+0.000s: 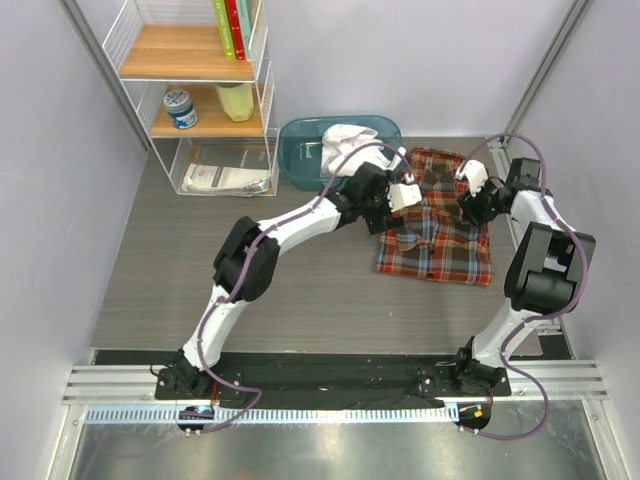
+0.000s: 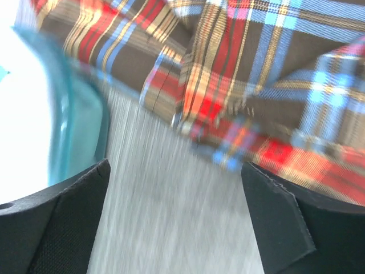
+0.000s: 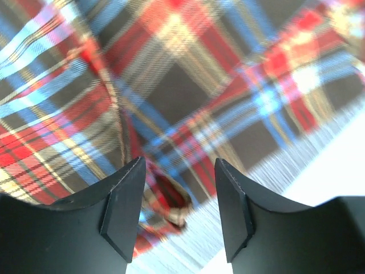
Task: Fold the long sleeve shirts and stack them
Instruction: Fold the shirt
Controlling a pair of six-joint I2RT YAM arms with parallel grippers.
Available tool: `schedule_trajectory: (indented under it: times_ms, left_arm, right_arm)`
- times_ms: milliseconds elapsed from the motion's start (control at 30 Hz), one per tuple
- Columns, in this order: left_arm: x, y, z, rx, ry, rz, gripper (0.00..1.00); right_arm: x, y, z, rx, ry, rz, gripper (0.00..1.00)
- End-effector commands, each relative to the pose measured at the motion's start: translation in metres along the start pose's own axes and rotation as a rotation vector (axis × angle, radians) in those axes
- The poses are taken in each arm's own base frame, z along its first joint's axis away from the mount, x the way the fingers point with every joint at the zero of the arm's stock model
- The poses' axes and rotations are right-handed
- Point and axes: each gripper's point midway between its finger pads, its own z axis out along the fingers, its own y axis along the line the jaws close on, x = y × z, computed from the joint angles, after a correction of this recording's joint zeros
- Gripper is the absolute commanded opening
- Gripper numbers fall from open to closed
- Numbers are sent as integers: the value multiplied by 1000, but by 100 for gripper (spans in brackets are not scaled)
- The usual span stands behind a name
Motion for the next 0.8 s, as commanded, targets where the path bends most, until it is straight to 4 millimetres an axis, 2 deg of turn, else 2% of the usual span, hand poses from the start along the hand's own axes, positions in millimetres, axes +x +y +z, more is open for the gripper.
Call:
schedule_trajectory:
  times_ms: [0,33,67,100,167,300,333,367,400,433,467,500,567,733,767]
  left_arm:
    - [-64,40,-91,-46,-104,-159,99]
    - [-70,39,-106,-33,-108,-200,100]
    - [-66,39,-115,-15,-101,-241,100]
    - [-66,33,-124,21,-106,-296,100]
    - [-64,25,-146,66,-101,-356,100]
    - [-54,6,-178,143,-59,-478,100]
    - [-50,6,-186,145,-54,-493,100]
    - [-52,9,-201,132,-63,-495,100]
    - [-42,3,-205,135,-42,-506,100]
    - [-37,6,-211,123,-33,-508,100]
    - [-38,8,-225,106,-39,-509,100]
    - [-29,4,-228,108,-19,-520,100]
    - [-18,8,-240,88,-4,-531,100]
    - [8,13,-269,27,18,-573,100]
    - [10,15,-273,18,16,-581,100]
  right_arm:
    - [-53,-34,-59,150,-80,136,57]
    - [-59,-29,-62,130,-100,186,57]
    - [-64,-24,-62,108,-107,205,54]
    - [-74,-12,-57,61,-102,210,53]
    - [-78,-4,-48,37,-77,258,51]
    - [-92,7,-16,-14,-38,325,55]
    - [-89,14,1,-48,-12,345,58]
    - [-90,11,7,-47,-6,386,59]
    - [-87,11,14,-55,9,415,60]
    - [-76,18,31,-89,47,446,65]
    - [-75,13,35,-75,66,454,65]
    - [-68,15,40,-79,95,462,66]
    - [-52,21,51,-107,144,443,67]
    - [-12,64,54,-231,278,366,61]
    - [-3,83,52,-277,316,360,59]
